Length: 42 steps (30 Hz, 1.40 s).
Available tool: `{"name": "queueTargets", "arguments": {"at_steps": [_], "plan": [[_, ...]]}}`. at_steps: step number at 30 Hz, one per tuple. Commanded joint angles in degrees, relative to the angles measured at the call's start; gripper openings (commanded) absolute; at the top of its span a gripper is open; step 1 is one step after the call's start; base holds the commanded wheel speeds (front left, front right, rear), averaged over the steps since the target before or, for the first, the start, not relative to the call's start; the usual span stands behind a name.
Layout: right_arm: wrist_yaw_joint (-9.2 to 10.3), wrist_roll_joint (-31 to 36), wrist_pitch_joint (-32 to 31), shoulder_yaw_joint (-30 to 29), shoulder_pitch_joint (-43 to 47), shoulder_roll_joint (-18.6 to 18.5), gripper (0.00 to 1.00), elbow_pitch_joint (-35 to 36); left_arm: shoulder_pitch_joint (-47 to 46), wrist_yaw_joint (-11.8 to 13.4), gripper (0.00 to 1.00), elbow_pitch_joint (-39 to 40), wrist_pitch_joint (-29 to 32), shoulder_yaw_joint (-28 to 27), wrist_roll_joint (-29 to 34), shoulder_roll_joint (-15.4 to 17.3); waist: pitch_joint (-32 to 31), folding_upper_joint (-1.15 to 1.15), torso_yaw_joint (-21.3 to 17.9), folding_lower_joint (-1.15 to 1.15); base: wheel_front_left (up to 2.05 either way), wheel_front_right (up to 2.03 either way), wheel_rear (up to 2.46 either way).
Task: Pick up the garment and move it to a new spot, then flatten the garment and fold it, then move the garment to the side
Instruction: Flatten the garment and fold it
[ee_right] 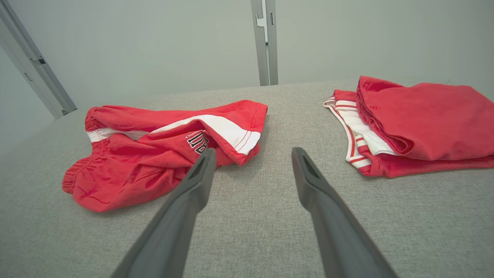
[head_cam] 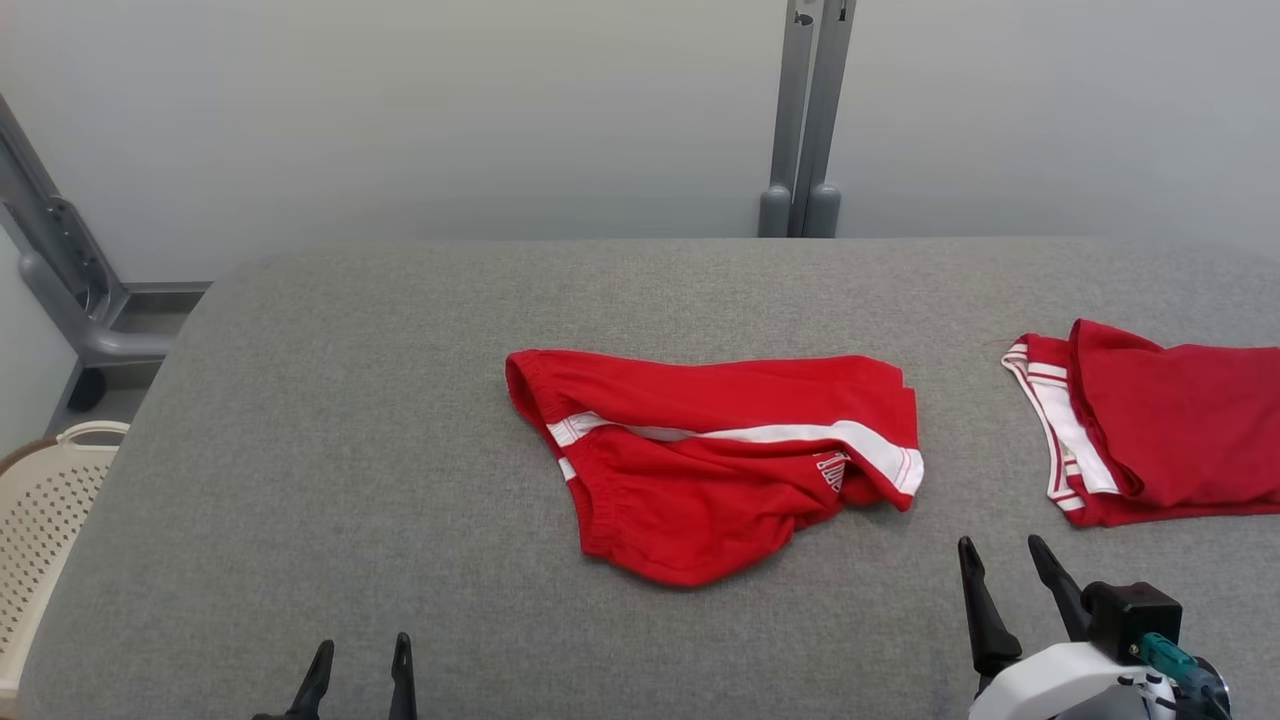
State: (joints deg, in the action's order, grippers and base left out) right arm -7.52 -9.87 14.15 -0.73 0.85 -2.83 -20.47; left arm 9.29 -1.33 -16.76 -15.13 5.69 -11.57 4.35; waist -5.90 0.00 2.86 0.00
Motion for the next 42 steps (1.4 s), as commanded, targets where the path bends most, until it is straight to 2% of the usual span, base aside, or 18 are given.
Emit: {"name": "queueTargets", "arguments": {"at_steps": [1, 6, 9, 12, 18, 22, 23, 25, 30, 36, 42], "plan": [[0.07, -0.28, 0.24, 0.15, -0.49, -0.13, 1.00, -0.13, -0.96, -0.34, 1.00, 0.13, -0.03, -0.20, -0.64, -0.15, 0.11, 0.00, -0.13, 0.00, 0.00, 0.00, 0.00], [0.07, -0.11, 0.29, 0.39, -0.89, -0.14, 1.00, 0.27, -1.08, -0.87, 1.00, -0.26, -0.03, -0.17, -1.15, -0.37, 0.50, 0.00, -0.26, 0.00, 0.00, 0.00, 0.00], [0.07, 0.91, -0.48, 0.87, -1.54, -0.13, 1.00, 0.73, -2.47, -2.66, 1.00, -1.38, 0.47, 0.83, -2.46, -0.46, 1.12, 0.00, -0.27, 0.00, 0.00, 0.00, 0.00], [0.07, 2.06, -3.76, 1.31, -3.09, -0.12, 1.00, 1.09, -5.71, -4.32, 1.00, -2.82, 3.68, 2.41, -4.35, 0.10, 2.03, 0.00, -0.16, 0.00, 0.00, 0.00, 0.00], [0.06, 2.99, -19.32, 2.38, -9.46, -0.12, 1.00, 1.42, -15.47, -5.67, 1.00, -5.54, 14.10, 5.62, -7.89, 1.14, 4.88, 0.00, -0.86, 0.00, 0.00, 0.00, 0.00], [0.06, 2.99, -31.58, 3.90, -14.72, -0.17, 1.00, 1.63, -23.88, -6.01, 1.00, -7.50, 20.53, 7.50, -9.94, 1.27, 9.11, 0.00, -1.68, 0.00, 0.00, 0.00, 0.00], [0.06, 2.99, -31.58, 3.90, -14.72, -0.17, 1.00, 1.63, -23.88, -6.01, 1.00, -7.50, 20.53, 7.50, -9.94, 1.27, 9.11, 0.00, -1.68, 0.00, 0.00, 0.00, 0.00], [0.07, 2.72, -37.12, 3.39, -17.41, -0.20, 1.00, 2.03, -27.75, -6.11, 1.00, -9.06, 23.04, 7.94, -11.32, 1.27, 11.35, 0.00, -2.35, 0.00, 0.00, 0.00, 0.00], [0.05, 2.74, -46.32, 4.38, -24.23, -0.19, 1.00, 5.25, -38.81, -6.09, 1.00, -13.34, 30.13, 9.46, -12.58, 1.23, 18.58, 0.00, -4.36, 0.00, 0.00, 0.00, 0.00], [0.05, 4.59, -49.13, 4.54, -28.48, -0.10, 1.00, 7.00, -45.31, -5.70, 1.00, -17.81, 34.63, 10.23, -12.73, 1.30, 23.37, 0.00, -5.81, 0.00, 0.00, 0.00, 0.00], [0.05, 5.08, -48.42, 4.24, -29.35, -0.13, 1.00, 7.36, -46.86, -5.82, 1.00, -20.00, 34.36, 10.81, -13.44, 1.28, 24.26, 0.00, -6.03, 0.00, 0.00, 0.00, 0.00]]}}
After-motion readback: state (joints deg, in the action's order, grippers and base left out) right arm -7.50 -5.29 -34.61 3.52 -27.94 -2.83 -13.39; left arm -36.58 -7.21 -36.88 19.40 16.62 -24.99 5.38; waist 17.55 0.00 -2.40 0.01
